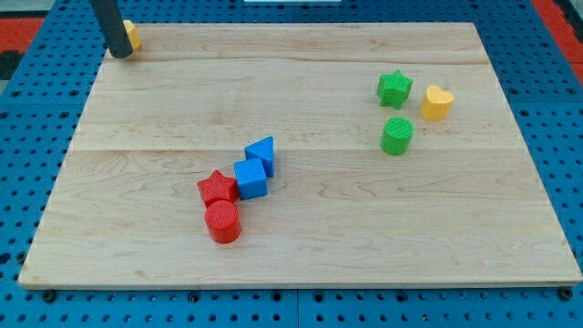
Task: Slide the green star towards the yellow hexagon
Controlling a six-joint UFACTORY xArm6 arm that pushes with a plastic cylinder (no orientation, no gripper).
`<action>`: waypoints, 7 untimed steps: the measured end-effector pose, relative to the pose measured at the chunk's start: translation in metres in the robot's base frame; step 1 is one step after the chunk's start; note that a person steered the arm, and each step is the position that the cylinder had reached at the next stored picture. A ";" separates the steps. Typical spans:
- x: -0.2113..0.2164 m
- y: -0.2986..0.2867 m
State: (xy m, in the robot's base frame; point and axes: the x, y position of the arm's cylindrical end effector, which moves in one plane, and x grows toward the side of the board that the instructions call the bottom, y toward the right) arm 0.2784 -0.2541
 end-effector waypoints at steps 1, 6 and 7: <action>0.033 0.078; 0.101 0.530; 0.101 0.531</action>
State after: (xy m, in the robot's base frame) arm 0.3792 0.2764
